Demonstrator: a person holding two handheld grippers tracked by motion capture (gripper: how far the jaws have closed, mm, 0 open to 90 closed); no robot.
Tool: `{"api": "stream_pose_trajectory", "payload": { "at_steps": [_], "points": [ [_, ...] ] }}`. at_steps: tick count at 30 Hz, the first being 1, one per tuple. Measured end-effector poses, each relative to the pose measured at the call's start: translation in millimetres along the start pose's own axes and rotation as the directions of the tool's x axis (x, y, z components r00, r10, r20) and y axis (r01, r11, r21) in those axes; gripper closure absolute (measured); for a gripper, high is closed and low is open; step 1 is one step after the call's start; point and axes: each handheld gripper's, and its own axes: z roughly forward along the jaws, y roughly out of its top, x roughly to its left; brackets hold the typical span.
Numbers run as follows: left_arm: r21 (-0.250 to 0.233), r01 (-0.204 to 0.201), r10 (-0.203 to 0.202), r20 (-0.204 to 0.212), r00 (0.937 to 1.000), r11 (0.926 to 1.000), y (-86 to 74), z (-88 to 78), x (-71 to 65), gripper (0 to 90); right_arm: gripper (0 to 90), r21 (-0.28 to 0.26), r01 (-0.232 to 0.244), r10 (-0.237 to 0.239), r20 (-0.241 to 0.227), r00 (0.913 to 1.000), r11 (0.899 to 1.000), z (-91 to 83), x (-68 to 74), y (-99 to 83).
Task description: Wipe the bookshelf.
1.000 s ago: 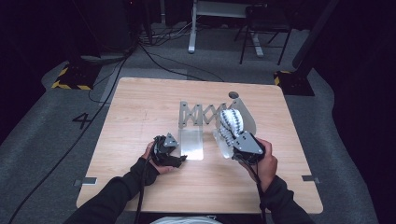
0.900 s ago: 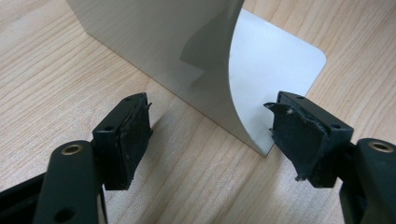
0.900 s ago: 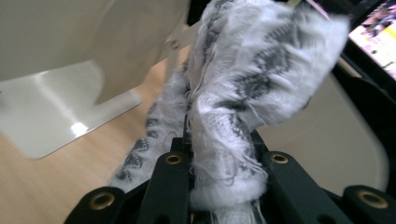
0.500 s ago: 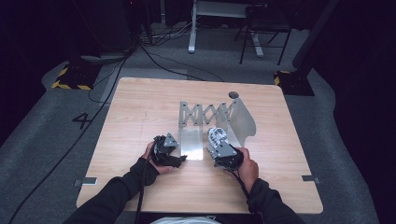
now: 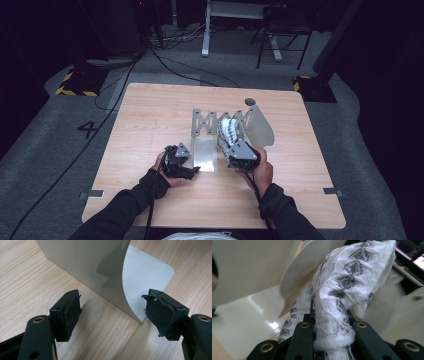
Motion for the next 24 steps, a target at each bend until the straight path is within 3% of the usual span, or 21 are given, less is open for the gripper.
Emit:
{"api": "stream_pose_trajectory", "payload": {
  "at_steps": [3,7,10,13,19,24],
  "points": [
    [0.000,0.000,0.000,0.000,1.0000,1.0000,0.0,0.0,0.0,28.2,79.2,-0.058,-0.025,0.030,0.075,0.9967,0.998,-15.7,-17.4,13.1],
    [0.002,0.000,0.000,0.002,1.0000,1.0000,0.1,-0.1,0.1,28.2,79.2,-0.112,-0.052,0.064,0.109,0.9920,0.992,-29.5,-30.8,25.7],
    [0.002,0.000,0.000,0.002,1.0000,1.0000,0.1,-0.1,0.1,28.2,79.2,-0.116,-0.040,0.054,0.117,0.9917,0.992,-31.1,-32.9,33.6],
    [0.002,-0.001,0.001,0.002,1.0000,1.0000,0.1,-0.1,0.1,28.2,79.2,-0.077,-0.009,0.018,0.109,0.9939,0.997,-20.0,-25.3,32.9],
    [0.000,0.000,0.000,0.000,1.0000,1.0000,0.0,0.0,0.0,28.2,79.4,0.017,0.048,-0.049,0.047,0.9977,0.999,11.5,-2.7,21.5],
    [0.002,0.003,-0.003,-0.001,1.0000,1.0000,-0.1,-0.2,-0.3,28.2,79.6,0.107,0.048,-0.047,-0.007,0.9989,0.993,33.9,10.0,2.5]
  ]
}}
